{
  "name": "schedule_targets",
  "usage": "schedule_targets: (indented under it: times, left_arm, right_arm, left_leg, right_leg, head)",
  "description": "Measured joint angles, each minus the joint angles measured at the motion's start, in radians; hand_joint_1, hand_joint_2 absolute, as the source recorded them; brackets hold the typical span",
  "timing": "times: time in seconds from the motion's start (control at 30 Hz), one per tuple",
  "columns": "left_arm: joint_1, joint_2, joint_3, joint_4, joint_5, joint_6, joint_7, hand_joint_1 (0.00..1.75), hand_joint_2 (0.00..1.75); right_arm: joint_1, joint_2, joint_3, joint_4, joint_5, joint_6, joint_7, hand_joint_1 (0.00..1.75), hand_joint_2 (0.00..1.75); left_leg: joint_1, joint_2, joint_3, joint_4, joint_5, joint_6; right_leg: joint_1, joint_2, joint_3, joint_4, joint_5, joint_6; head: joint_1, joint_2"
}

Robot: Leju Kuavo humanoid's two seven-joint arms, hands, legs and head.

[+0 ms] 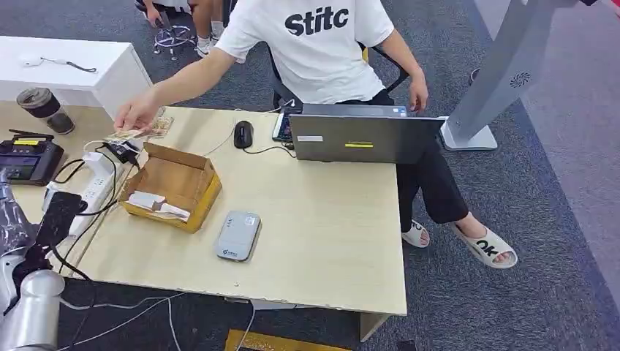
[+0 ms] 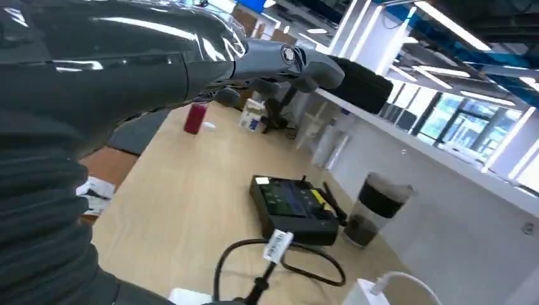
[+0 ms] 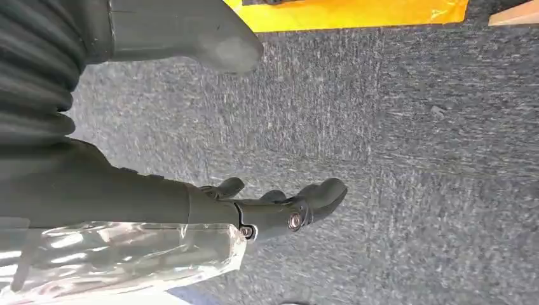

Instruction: Pass the card to the sensor for recognition and then transmit it.

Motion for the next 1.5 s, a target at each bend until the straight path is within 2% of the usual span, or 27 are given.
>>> schedule_targets:
  times: [0.2, 0.37, 0.53, 0.67, 0.97, 1.4, 1.43, 1.47, 1.5]
  left_arm:
    - [-0.043, -0.05, -0.145, -0.028, -0.026, -0.02, -0.013, 0.0, 1.75]
    - [-0.072, -0.079, -0.313, -0.078, -0.176, -0.069, 0.061, 0.0, 1.75]
    - [-0.13, -0.105, -0.438, -0.084, -0.223, -0.134, 0.089, 0.0, 1.75]
    - [-0.152, -0.127, -0.521, -0.084, -0.248, -0.148, 0.1, 0.0, 1.75]
    - [-0.154, -0.14, -0.612, -0.085, -0.3, -0.142, 0.158, 0.0, 1.75]
    - [-0.155, -0.14, -0.616, -0.083, -0.292, -0.142, 0.177, 0.0, 1.75]
    - [-0.155, -0.14, -0.616, -0.083, -0.29, -0.141, 0.177, 0.09, 1.75]
    - [-0.155, -0.14, -0.616, -0.082, -0.287, -0.141, 0.176, 0.09, 1.75]
    - [-0.155, -0.14, -0.616, -0.082, -0.286, -0.141, 0.175, 1.59, 1.75]
  right_arm:
    - [-0.006, 0.0, 0.01, 0.0, 0.01, 0.0, 0.001, 0.0, 1.75]
    - [-0.008, 0.0, 0.01, 0.0, 0.01, 0.003, 0.002, 0.0, 1.75]
    - [-0.015, 0.0, 0.01, 0.0, 0.011, 0.005, 0.002, 0.0, 1.75]
    - [-0.018, 0.001, 0.01, 0.0, 0.011, 0.005, 0.002, 0.0, 1.75]
    - [-0.017, 0.002, 0.01, 0.0, 0.01, 0.004, 0.001, 0.0, 1.75]
    - [-0.014, 0.009, 0.01, 0.0, 0.011, 0.004, -0.001, 0.0, 1.75]
    - [-0.014, 0.009, 0.01, 0.0, 0.011, 0.004, -0.001, 0.0, 1.75]
    - [-0.014, 0.009, 0.01, 0.0, 0.011, 0.004, -0.001, 0.0, 1.75]
    - [-0.014, 0.009, 0.01, 0.0, 0.011, 0.004, -0.001, 0.0, 1.75]
  left_leg:
    - [-0.001, 0.0, 0.0, 0.0, 0.001, 0.0]
    - [-0.001, 0.0, 0.0, 0.001, 0.0, 0.0]
    - [-0.001, 0.0, 0.0, 0.001, 0.0, 0.0]
    - [-0.001, 0.001, 0.0, 0.001, 0.0, 0.0]
    - [-0.001, 0.001, 0.0, 0.001, 0.0, 0.0]
    - [-0.001, 0.001, -0.001, 0.001, 0.0, 0.0]
    - [-0.001, 0.001, -0.001, 0.001, 0.0, 0.0]
    - [-0.001, 0.001, -0.001, 0.001, 0.0, 0.0]
    - [-0.001, 0.001, -0.001, 0.001, 0.0, 0.0]
  right_leg:
    - [0.0, 0.0, 0.0, 0.0, 0.002, 0.0]
    - [0.0, 0.0, 0.0, 0.0, 0.002, 0.001]
    - [0.0, 0.0, 0.0, 0.0, 0.002, 0.001]
    - [0.0, 0.0, 0.0, 0.0, 0.002, 0.001]
    - [0.0, 0.001, 0.0, 0.0, 0.002, 0.0]
    - [0.0, 0.001, 0.0, 0.0, 0.002, 0.001]
    - [0.0, 0.001, 0.0, 0.0, 0.002, 0.001]
    - [0.0, 0.0, 0.0, 0.0, 0.002, 0.001]
    - [0.0, 0.0, 0.0, 0.0, 0.002, 0.001]
  head:
    - [0.0, 0.0]
    - [0.0, 0.0]
    - [0.0, 0.0]
    - [0.0, 0.0]
    - [0.0, 0.0]
    - [0.0, 0.0]
    - [0.0, 0.0]
    - [0.0, 0.0]
    - [0.0, 0.0]
